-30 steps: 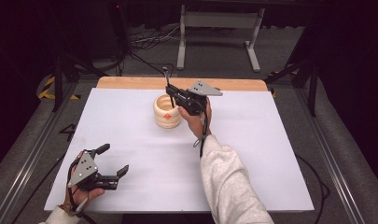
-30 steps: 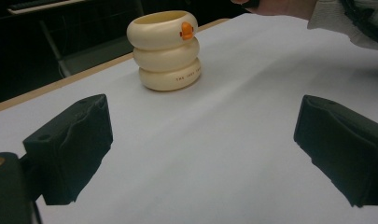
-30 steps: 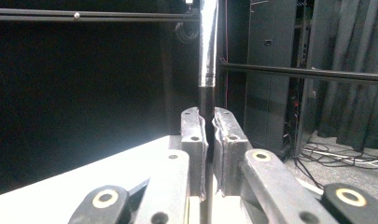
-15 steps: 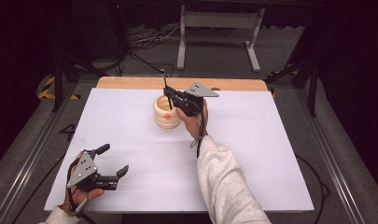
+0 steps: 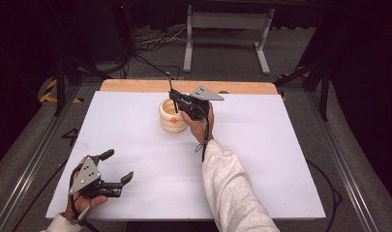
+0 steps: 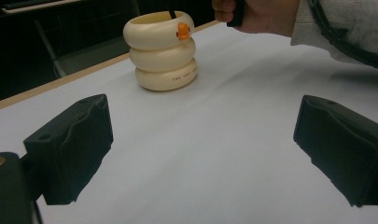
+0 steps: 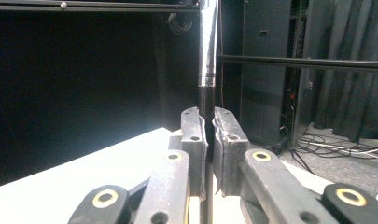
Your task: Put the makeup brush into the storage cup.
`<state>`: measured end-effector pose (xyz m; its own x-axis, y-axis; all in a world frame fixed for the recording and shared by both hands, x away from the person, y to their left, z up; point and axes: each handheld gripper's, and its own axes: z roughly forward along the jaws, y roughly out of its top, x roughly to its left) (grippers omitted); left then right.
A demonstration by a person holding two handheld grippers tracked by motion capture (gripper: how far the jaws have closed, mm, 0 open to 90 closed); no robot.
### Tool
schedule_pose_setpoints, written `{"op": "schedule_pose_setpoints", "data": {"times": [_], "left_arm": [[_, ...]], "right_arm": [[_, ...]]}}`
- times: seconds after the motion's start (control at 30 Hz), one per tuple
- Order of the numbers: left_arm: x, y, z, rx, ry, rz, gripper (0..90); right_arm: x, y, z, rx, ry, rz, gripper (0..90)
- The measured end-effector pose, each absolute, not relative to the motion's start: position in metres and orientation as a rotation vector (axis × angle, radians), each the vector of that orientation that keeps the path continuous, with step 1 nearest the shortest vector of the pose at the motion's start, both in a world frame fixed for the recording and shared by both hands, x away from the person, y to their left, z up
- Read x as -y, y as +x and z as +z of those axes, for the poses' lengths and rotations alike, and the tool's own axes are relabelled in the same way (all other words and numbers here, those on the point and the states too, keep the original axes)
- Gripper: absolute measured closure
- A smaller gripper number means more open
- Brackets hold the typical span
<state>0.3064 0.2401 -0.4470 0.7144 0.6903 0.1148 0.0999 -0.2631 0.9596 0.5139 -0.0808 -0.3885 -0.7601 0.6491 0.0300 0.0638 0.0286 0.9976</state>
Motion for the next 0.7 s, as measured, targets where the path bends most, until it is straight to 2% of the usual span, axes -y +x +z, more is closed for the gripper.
{"op": "schedule_pose_setpoints", "data": {"times": [0.7], "left_arm": [[-0.239, 0.306, -0.447, -0.626, 1.776, 0.649, 5.4]], "right_arm": [[0.083, 0.508, -0.403, -1.918, 0.73, 1.72, 84.0]]}}
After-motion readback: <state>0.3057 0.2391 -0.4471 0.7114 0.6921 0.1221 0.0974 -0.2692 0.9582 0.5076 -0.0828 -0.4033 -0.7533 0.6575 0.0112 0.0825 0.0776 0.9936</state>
